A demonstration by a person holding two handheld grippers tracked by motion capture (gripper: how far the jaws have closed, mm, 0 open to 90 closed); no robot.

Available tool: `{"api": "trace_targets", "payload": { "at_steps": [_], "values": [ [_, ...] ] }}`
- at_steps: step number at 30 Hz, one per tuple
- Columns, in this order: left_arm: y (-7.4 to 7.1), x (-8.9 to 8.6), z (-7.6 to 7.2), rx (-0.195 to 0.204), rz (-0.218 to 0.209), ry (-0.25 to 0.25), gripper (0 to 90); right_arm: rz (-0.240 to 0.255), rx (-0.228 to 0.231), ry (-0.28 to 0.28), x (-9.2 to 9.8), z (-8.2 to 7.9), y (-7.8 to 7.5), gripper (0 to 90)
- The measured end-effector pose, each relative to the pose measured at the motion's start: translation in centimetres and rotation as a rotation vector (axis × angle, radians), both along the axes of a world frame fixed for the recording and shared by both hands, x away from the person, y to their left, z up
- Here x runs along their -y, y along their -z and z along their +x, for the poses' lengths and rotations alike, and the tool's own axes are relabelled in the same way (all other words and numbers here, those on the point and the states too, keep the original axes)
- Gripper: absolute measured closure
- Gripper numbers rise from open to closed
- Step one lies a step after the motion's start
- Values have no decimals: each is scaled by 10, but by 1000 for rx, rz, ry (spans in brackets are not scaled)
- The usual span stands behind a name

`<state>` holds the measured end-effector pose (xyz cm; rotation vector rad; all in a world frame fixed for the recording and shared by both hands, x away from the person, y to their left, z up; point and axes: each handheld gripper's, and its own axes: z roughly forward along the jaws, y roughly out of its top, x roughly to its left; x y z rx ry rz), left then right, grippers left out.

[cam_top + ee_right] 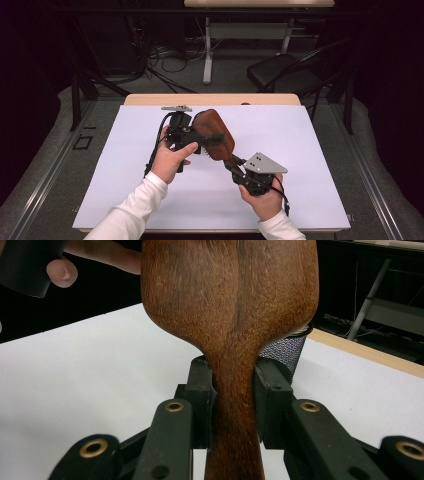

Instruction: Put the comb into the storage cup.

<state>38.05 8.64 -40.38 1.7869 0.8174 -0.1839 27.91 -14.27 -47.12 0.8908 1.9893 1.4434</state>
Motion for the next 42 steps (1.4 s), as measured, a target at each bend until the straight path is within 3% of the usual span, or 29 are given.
{"api": "trace_targets", "payload": {
  "at_steps": [22, 31, 42],
  "values": [
    [1, 2, 1, -14, -7, -2, 248, 2, 6, 2, 0, -1, -1, 720],
    [1, 1, 0, -8, -6, -30, 334, 6, 11, 2, 0, -2, -2, 721],
    [1, 0, 2, -25, -18, -19, 346, 6, 15, 3, 0, -2, -2, 720]
  ]
}}
